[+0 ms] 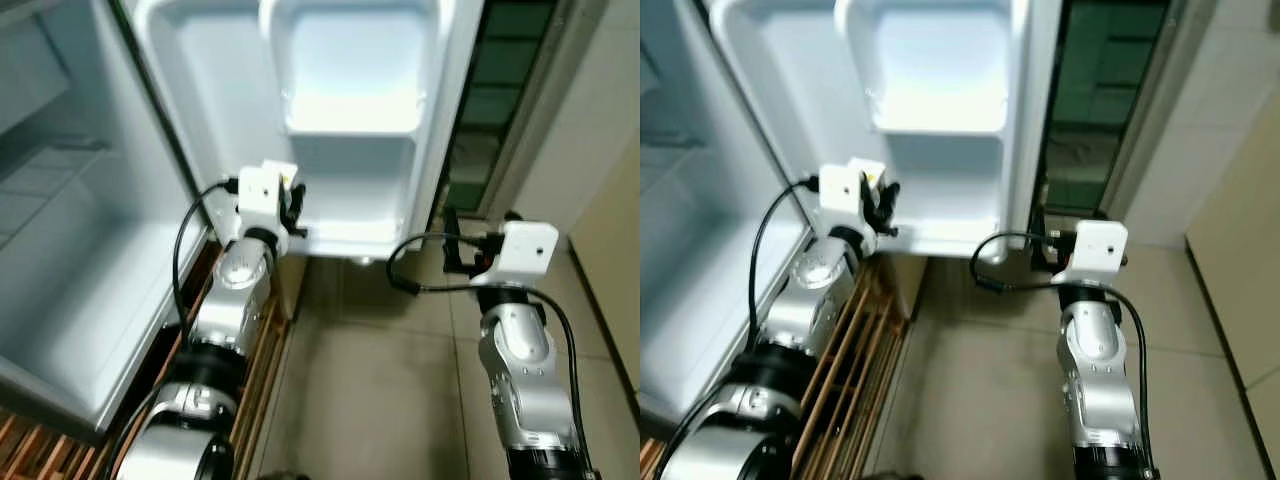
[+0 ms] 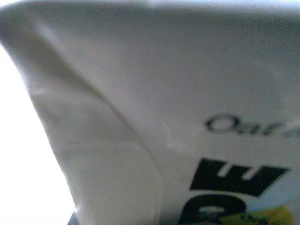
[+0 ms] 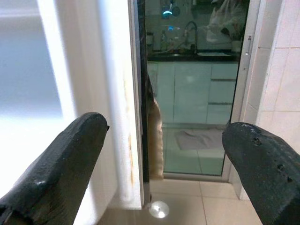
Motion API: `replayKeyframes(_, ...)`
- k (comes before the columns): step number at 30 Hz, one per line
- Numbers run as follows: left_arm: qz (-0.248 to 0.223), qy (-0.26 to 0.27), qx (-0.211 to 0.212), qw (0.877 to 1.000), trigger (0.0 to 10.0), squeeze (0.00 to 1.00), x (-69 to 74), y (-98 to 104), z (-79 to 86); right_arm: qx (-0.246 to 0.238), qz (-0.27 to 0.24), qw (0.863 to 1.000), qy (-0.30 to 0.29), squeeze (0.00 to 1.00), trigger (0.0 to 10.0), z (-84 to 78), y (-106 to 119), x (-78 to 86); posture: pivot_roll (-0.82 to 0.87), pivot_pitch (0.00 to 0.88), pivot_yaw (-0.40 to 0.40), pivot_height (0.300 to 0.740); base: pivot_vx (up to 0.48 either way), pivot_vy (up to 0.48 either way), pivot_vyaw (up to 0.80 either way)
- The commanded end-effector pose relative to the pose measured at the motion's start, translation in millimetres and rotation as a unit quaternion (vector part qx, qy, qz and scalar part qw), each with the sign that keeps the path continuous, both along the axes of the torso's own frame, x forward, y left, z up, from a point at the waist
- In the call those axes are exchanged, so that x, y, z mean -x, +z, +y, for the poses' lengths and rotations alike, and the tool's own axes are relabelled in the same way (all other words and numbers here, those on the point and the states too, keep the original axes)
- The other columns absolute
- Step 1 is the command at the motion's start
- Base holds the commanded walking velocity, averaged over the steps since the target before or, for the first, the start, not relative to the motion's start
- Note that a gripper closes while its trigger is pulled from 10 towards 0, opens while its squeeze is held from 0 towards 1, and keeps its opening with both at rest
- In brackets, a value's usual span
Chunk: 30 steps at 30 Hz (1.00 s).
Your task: Restocking fridge
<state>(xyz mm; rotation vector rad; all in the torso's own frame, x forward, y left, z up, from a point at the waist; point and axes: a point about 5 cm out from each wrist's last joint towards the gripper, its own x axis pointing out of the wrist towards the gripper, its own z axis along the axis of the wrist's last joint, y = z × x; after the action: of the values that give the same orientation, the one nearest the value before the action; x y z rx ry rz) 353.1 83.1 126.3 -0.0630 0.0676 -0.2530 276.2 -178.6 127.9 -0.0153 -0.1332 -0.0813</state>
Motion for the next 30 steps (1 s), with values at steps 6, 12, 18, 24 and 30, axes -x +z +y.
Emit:
replayKeyframes(6,-0.001,-0.011,0.018,1.0,10.0,0.0,-8.7,5.9,-15.7,0.001,0.005,1.0,-0.003,0.05,10.0,0.7,-0.1,12.7,-0.27,0.0,0.087,0.74,0.0,0.0,0.0)
replayKeyframes(12,-0.003,-0.035,0.04,0.999,10.0,0.0,-9.6,6.7,-34.7,0.005,0.015,1.0,-0.014,0.04,10.0,-1.5,-1.6,27.6,-0.32,0.023,0.1,0.74,0.0,0.0,0.0)
replayKeyframes(18,-0.011,-0.039,0.043,0.998,10.0,0.0,-9.9,8.2,-45.0,0.008,0.02,1.0,-0.019,0.04,10.0,-1.9,-0.3,36.8,-0.36,0.048,0.109,0.74,0.0,0.0,0.0)
replayKeyframes(24,-0.085,-0.028,0.027,0.996,10.0,0.0,3.1,25.2,5.2,0.032,-0.034,0.998,-0.045,0.04,10.0,-4.8,25.3,47.1,-0.33,0.024,0.115,0.74,0.0,0.0,0.0)
replayKeyframes(30,-0.152,0.043,0.017,0.987,10.0,0.0,58.7,45.6,67.3,0.074,-0.076,0.992,-0.071,0.05,10.0,-14.0,47.5,75.9,-0.24,0.0,0.073,0.74,0.0,0.0,0.0)
